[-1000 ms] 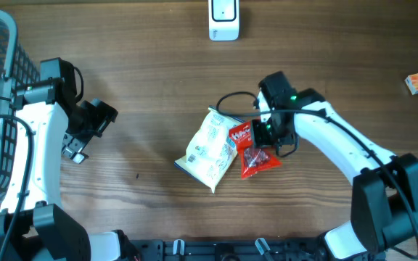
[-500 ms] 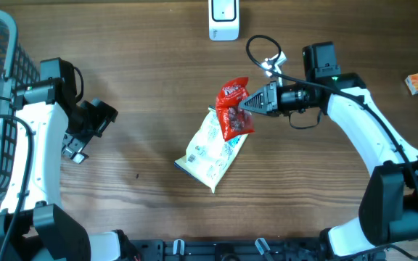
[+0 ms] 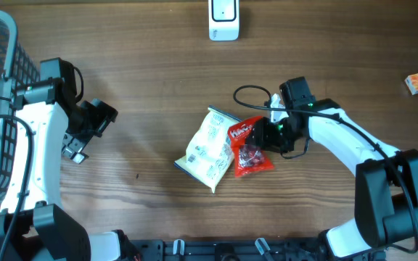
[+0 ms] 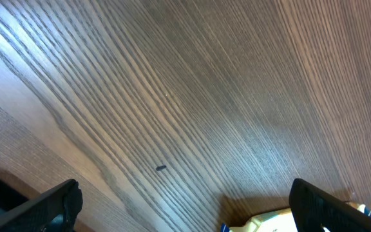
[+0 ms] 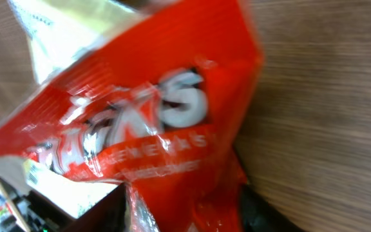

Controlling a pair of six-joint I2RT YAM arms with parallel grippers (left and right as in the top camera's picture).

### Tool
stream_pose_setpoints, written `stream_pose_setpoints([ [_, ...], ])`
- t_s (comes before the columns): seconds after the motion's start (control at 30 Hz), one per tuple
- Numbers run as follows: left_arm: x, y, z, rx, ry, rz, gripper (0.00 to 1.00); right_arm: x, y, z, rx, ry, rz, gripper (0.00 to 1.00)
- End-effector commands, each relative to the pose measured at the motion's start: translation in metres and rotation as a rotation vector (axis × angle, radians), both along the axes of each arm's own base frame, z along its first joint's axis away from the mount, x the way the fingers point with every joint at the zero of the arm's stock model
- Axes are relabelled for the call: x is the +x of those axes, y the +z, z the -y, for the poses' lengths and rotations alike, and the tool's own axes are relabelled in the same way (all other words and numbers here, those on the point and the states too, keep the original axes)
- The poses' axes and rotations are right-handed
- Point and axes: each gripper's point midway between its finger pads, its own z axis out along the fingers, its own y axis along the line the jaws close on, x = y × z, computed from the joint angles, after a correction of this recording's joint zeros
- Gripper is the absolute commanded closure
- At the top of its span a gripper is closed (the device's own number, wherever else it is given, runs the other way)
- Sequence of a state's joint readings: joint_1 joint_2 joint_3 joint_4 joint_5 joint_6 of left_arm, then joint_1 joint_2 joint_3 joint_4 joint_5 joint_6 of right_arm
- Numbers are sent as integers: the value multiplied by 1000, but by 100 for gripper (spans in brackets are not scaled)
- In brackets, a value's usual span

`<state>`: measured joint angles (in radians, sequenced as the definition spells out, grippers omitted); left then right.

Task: Scan the item barcode

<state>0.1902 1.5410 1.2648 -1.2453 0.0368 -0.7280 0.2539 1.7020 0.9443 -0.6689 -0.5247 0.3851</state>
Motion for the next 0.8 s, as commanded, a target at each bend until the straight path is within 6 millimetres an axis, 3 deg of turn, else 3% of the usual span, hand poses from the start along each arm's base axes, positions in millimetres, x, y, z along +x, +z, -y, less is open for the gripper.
stream_pose_setpoints([
  [0.0, 0, 0, 0, -8, 12, 1, 0, 16, 14, 18, -139, 7, 26, 23],
  [0.13, 0, 0, 1, -8, 12, 1, 0, 30, 56, 41, -299, -7, 45, 9],
  [0.17, 0, 0, 1, -8, 12, 1, 0, 33, 68, 41, -296, 5, 63, 0],
  [0.37, 0, 0, 1, -8, 12, 1, 0, 39, 145, 44, -251, -17, 264, 0],
  [0.47, 2, 0, 0, -8, 24, 10, 0, 40, 185, 69, -230, -124, 386, 0],
  [0.57, 20, 2, -3, 0, 41, 83, 0, 34, 224, 109, -237, -252, 508, 0],
  [0.7, 20, 2, 1, -21, 39, 81, 0, 23, 242, 148, -329, -373, 564, 0],
  [0.77, 16, 4, 26, -158, 6, 73, 0, 21, 242, 154, -358, -384, 561, 0],
])
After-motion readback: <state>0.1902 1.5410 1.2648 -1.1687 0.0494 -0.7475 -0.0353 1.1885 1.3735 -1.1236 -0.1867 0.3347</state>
